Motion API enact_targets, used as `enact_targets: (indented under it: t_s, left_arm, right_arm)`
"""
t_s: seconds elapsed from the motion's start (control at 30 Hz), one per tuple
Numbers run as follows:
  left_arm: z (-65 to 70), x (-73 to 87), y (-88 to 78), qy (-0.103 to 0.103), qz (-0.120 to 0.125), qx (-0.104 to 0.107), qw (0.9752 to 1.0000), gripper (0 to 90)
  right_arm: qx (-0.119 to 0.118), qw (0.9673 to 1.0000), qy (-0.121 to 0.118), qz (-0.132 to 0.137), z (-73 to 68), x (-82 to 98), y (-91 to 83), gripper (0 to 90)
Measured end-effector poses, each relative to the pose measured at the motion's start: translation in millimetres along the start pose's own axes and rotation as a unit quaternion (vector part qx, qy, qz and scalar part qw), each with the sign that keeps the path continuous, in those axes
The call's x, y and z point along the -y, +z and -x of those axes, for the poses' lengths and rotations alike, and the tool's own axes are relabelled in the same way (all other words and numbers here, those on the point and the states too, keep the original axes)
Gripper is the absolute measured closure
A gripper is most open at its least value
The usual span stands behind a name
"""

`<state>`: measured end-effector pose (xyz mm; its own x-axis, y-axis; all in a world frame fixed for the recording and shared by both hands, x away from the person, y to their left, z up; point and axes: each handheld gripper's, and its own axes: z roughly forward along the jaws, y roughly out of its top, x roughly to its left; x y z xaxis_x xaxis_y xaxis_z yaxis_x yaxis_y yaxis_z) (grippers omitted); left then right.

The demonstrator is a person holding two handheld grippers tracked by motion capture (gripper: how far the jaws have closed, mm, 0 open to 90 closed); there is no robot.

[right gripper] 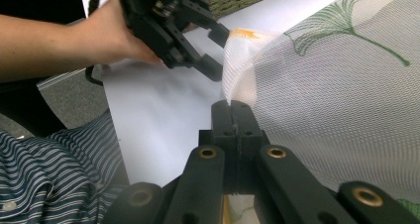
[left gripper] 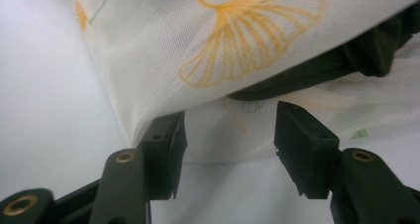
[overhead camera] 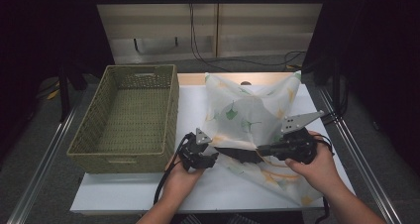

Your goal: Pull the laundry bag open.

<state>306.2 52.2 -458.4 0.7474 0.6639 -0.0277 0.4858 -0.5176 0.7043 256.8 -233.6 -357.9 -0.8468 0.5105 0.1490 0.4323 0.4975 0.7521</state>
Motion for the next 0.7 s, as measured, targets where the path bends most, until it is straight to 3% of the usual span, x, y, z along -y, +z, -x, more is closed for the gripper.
enact_targets:
  t_s: [0.07,0.17,0.2,0.23,0.3,0.6,0.67,0.7]
  left_arm:
    - [-2.2,-0.3,6.6,0.005,-0.01,0.009,0.9999,42.4]
    - [-0.8,0.3,18.6,-0.006,-0.029,0.023,0.9993,38.1]
    - [0.4,0.6,22.1,-0.007,-0.037,0.023,0.999,37.7]
    - [1.0,0.8,23.5,-0.001,-0.029,0.026,0.9992,37.1]
    - [4.1,-0.5,25.5,0.006,-0.03,0.013,0.9994,39.1]
    - [12.8,1.3,27.0,0.031,-0.016,0.015,0.9993,69.6]
    - [12.9,2.1,27.6,0.017,-0.009,0.022,0.9996,74.2]
    - [12.8,1.8,26.8,0.021,-0.014,0.021,0.9995,76.7]
  right_arm:
    - [-0.001,1.0,-0.001,0.0,0.7,-0.2,0.4,90.0]
    - [-0.001,1.0,0.0,-0.001,0.9,-0.2,1.6,90.0]
    - [0.0,1.0,0.0,-0.001,0.8,-0.2,2.0,90.0]
    - [-0.001,1.0,0.0,-0.002,0.7,-0.2,2.2,90.0]
    - [0.001,1.0,0.0,-0.003,0.0,-0.2,2.6,90.0]
    - [-0.005,1.0,-0.002,-0.001,-0.7,-1.8,3.6,90.0]
    - [-0.003,1.0,-0.003,-0.001,-1.7,-2.4,3.7,90.0]
    - [-0.003,1.0,-0.004,-0.001,-2.1,-2.5,3.8,90.0]
